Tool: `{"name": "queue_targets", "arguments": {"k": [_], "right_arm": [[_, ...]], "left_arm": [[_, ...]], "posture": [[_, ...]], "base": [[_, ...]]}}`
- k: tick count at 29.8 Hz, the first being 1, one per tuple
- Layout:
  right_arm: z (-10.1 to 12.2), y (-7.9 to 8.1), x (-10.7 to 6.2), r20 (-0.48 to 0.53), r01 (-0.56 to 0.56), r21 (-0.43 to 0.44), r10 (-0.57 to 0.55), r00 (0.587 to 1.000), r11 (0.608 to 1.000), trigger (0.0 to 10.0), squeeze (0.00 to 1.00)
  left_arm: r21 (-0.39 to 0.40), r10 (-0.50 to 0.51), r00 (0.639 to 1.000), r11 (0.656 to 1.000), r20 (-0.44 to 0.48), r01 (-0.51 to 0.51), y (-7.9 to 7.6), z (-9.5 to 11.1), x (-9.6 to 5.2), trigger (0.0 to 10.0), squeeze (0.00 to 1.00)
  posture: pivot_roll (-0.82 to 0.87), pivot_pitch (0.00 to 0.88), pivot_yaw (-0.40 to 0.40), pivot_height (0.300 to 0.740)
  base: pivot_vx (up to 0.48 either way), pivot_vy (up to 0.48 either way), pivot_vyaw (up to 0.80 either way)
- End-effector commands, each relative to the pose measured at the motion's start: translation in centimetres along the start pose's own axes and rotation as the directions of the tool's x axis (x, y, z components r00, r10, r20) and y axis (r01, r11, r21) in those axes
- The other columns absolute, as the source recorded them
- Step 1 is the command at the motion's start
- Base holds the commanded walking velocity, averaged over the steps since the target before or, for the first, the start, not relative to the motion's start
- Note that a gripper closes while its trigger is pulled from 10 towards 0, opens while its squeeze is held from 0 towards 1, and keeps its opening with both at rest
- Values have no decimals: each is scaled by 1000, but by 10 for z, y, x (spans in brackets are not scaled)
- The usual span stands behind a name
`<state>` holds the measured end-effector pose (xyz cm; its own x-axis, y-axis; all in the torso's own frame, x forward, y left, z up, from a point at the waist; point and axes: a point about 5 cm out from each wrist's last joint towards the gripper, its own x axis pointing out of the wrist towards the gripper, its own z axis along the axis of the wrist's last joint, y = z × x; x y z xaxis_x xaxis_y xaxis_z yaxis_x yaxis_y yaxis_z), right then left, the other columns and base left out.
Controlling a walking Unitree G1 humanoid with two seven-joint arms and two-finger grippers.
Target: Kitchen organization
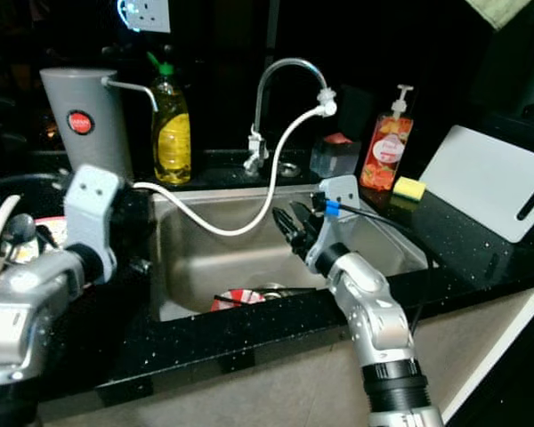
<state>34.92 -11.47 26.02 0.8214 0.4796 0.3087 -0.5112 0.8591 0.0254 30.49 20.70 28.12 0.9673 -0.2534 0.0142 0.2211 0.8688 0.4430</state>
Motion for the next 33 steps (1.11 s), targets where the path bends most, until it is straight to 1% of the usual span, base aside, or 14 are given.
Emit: {"name": "queue_targets", "arguments": {"k": [1, 7, 9, 10, 11, 16, 18, 20, 23, 25, 26, 27, 30, 33], "right_arm": [[-2, -1, -2, -8, 0, 4, 0, 1000, 1000, 10000, 0], [1, -1, 1, 2, -2, 7, 2, 1000, 1000, 10000, 0], [2, -1, 1, 5, -2, 7, 2, 1000, 1000, 10000, 0], [2, 0, 1, 4, -3, 6, 3, 1000, 1000, 10000, 0], [1, 0, 1, 3, -5, 7, 5, 1000, 1000, 10000, 0], [1, 0, 0, 2, -1, 8, 1, 1000, 1000, 10000, 0], [2, 0, 0, 9, 1, 10, -1, 1000, 1000, 10000, 0], [3, 0, 0, 15, 0, 11, 0, 1000, 1000, 10000, 0], [4, 0, 0, 18, 0, 12, 0, 1000, 1000, 10000, 0], [6, 0, 1, 29, 0, 15, -1, 1000, 1000, 10000, 0], [6, 0, 1, 29, 0, 15, -1, 1000, 1000, 10000, 0], [8, 0, 1, 38, 0, 17, -1, 999, 1000, 10000, 0], [9, 0, 1, 43, 1, 15, -1, 999, 1000, 10000, 0], [12, -1, 2, 52, 8, 13, -9, 999, 1000, 10000, 0]], "left_arm": [[86, -101, 995, 991, 12, 100, -19, -2, 0, 10000, 0], [-2, -154, 987, 988, 43, 154, -27, 1, 1, 10000, 0], [-108, -168, 984, 979, 65, 175, -26, 3, 0, 10000, 0], [-227, -171, 982, 956, 83, 186, -24, 4, -1, 10000, 0], [-330, -134, 980, 927, 148, 177, -13, 13, -4, 10000, 0], [-395, 30, 980, 917, 199, 52, 12, 27, -6, 10000, 0], [-501, 129, 970, 866, 207, -9, 30, 30, -11, 10000, 0], [-551, 113, 970, 834, 213, 24, 33, 29, -14, 10000, 0], [-564, 108, 974, 826, 201, 25, 34, 28, -14, 10000, 0], [-578, 205, 974, 808, 98, -112, 44, 21, -13, 10000, 0], [-578, 205, 974, 808, 98, -112, 44, 21, -13, 10000, 0], [-539, 364, 931, 783, -7, -310, 58, 15, -14, 10000, 0], [-488, 448, 892, 765, -65, -420, 65, 12, -16, 10000, 0], [-446, 555, 820, 705, -136, -551, 76, 7, -19, 10000, 0]], "posture": [[82, 40, -107, 740], [80, 39, -107, 740], [80, 39, -108, 740], [80, 39, -108, 740], [80, 41, -109, 740], [82, 41, -108, 740], [84, 40, -106, 740], [84, 39, -105, 740], [85, 39, -103, 740], [85, 38, -103, 740], [85, 38, -103, 740], [74, 35, -109, 740], [74, 35, -109, 740], [66, 34, -105, 740]], "base": [[0, 0, 0], [0, 0, 0], [0, 0, 0], [0, 0, 0], [0, 0, 0], [0, 0, 0], [0, 0, 0], [0, 0, 0], [0, 0, 0], [0, 0, 0], [0, 0, 0], [0, 0, 0], [0, 0, 0], [0, 0, 0]]}}
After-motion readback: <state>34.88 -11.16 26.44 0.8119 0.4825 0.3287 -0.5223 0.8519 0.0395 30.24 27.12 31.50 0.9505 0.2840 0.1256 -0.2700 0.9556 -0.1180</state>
